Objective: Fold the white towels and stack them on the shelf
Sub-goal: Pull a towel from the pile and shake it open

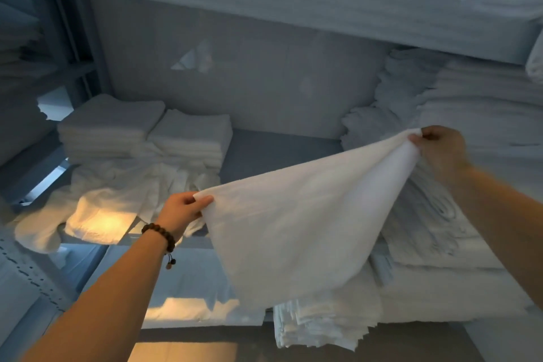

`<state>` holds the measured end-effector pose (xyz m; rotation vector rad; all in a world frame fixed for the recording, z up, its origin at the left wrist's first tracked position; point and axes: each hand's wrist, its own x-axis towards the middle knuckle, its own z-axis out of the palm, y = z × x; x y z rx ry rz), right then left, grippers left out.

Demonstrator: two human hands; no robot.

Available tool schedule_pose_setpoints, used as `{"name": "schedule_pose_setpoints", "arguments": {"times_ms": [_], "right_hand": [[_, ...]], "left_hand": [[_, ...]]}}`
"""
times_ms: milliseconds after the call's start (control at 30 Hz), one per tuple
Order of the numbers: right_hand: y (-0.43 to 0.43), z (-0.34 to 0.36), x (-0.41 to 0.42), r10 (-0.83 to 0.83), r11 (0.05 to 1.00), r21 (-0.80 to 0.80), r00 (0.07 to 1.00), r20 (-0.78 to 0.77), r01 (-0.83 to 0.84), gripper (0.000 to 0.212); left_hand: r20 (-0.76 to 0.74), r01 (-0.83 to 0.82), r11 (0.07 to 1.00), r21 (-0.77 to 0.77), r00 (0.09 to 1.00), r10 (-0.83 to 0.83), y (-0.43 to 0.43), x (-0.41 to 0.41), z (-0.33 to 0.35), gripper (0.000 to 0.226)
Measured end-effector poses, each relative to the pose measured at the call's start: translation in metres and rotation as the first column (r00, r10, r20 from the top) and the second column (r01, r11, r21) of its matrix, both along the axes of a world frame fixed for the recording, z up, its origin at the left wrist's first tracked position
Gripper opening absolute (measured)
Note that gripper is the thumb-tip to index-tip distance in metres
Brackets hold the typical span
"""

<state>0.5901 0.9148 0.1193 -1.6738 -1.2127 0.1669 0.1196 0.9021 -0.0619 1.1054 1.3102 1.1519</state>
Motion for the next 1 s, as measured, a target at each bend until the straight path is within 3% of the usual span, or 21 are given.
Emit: {"name": "schedule_pose_setpoints", "arguments": {"times_ms": [100,233,500,600,733,833,900,1000], "right_hand": [[-0.003,-0.005,0.001,-0.018,1.000,-0.019,1.000,0.016,0.018,0.010],[-0.005,-0.013,0.005,-0.057,0.996,-0.066,0.998,0.009,0.058,0.019],[-0.018,-0.026,0.018,-0.080,0.994,-0.085,0.977,-0.199,0.065,0.024],[-0.025,-0.030,0.026,-0.097,0.990,-0.128,0.959,-0.265,0.064,0.025],[-0.038,-0.030,0.031,-0.056,0.993,-0.114,0.895,-0.442,0.006,0.026],[-0.048,-0.030,0.038,0.032,0.996,-0.047,0.784,-0.620,-0.078,0.021],[-0.052,-0.034,0.040,0.074,0.992,-0.021,0.722,-0.688,-0.121,0.023],[-0.055,-0.054,0.039,-0.027,0.987,-0.136,0.725,-0.688,-0.092,0.032]], "left_hand": [[0.086,-0.101,0.995,0.028,0.991,0.098,0.002,-0.001,0.018,0.008],[0.075,-0.189,0.980,0.068,0.980,0.184,0.004,0.000,0.040,0.009],[0.042,-0.259,0.949,0.182,0.966,0.255,-0.005,0.013,0.084,0.004],[0.049,-0.253,0.949,0.190,0.968,0.248,-0.008,0.019,0.099,0.013],[0.052,-0.253,0.943,0.217,0.967,0.248,-0.012,0.026,0.124,0.016],[0.097,-0.231,0.945,0.234,0.972,0.213,-0.015,0.030,0.137,0.010],[0.167,-0.204,0.962,0.183,0.970,0.174,-0.013,0.033,0.136,0.011],[0.205,-0.199,0.979,0.050,0.961,0.185,-0.010,0.042,0.121,0.017]]}}
